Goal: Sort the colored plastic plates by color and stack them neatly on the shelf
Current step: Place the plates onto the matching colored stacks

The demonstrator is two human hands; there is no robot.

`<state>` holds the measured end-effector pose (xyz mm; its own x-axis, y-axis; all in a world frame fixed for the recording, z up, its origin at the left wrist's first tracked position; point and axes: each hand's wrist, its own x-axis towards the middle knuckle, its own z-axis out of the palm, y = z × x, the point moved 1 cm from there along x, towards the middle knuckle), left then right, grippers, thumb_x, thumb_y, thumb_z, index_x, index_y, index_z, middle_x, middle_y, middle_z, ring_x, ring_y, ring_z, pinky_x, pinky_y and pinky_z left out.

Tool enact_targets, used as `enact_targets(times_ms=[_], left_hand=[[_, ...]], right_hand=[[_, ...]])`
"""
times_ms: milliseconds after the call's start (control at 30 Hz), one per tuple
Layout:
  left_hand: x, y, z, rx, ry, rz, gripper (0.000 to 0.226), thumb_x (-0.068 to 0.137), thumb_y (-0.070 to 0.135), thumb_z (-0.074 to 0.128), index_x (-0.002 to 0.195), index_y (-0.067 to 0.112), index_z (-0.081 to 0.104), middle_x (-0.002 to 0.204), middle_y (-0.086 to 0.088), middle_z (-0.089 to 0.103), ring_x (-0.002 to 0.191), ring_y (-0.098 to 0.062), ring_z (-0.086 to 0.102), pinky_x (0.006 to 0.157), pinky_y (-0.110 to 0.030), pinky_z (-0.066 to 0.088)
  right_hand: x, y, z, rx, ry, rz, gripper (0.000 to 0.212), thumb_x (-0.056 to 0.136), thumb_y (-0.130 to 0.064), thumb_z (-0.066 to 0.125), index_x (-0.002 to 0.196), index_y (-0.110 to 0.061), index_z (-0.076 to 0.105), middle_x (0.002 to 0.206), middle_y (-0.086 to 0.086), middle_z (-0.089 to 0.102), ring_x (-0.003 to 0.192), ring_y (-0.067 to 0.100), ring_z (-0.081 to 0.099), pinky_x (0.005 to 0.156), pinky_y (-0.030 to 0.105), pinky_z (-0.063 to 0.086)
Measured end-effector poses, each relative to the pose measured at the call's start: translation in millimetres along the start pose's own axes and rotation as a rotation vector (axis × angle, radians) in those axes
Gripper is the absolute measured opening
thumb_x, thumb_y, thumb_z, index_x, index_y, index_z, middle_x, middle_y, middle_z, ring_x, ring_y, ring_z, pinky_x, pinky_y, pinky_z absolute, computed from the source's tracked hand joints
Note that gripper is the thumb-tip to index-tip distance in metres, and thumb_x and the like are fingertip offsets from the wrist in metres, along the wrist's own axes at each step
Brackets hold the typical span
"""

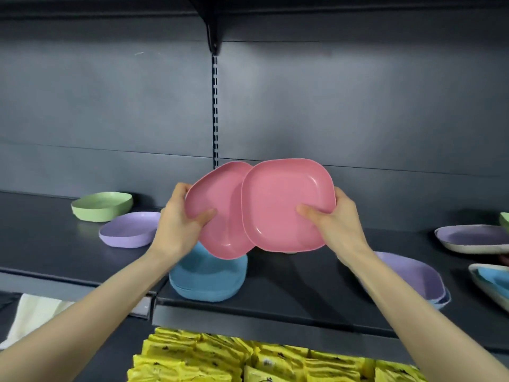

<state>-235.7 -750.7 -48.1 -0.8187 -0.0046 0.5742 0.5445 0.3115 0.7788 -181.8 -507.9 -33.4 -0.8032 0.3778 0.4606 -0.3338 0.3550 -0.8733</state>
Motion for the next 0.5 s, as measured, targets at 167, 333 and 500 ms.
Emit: enact_targets(times_ms=[167,333,500], left_hand=[[17.7,-29.1,-29.0,-0.002,-0.063,0.036,0.042,0.075,0.005,0.075,0.102,0.016,0.045,0.086,0.015,0.056,0.08,-0.013,0.056,0.064,-0.02,0.044],[25.3,-33.9,-13.3,0.01,-0.207,0.084,0.055,0.07,0.007,0.078,0.111,0.023,0.045,0.089,0.017,0.055,0.088,-0.019,0.055,0.07,-0.027,0.043],[25.7,-27.2,31.7,0.018,-0.446,0.158,0.053,0.065,0.008,0.081,0.101,0.031,0.049,0.098,0.006,0.058,0.092,-0.017,0.053,0.082,-0.021,0.047]], right_hand=[[-7.0,-2.8,42.6,0.003,0.067,-0.008,0.037,0.075,-0.008,0.075,0.103,-0.02,0.053,0.09,-0.012,0.061,0.082,0.008,0.059,0.07,0.027,0.05],[-17.1,0.8,25.0,-0.073,0.177,-0.026,0.048,0.073,-0.005,0.076,0.11,-0.024,0.051,0.095,-0.018,0.059,0.086,0.003,0.058,0.07,0.022,0.047],[-31.5,5.7,-15.9,-0.21,0.239,-0.028,0.056,0.072,-0.007,0.077,0.115,-0.026,0.047,0.098,-0.023,0.055,0.088,0.0,0.055,0.071,0.014,0.043]])
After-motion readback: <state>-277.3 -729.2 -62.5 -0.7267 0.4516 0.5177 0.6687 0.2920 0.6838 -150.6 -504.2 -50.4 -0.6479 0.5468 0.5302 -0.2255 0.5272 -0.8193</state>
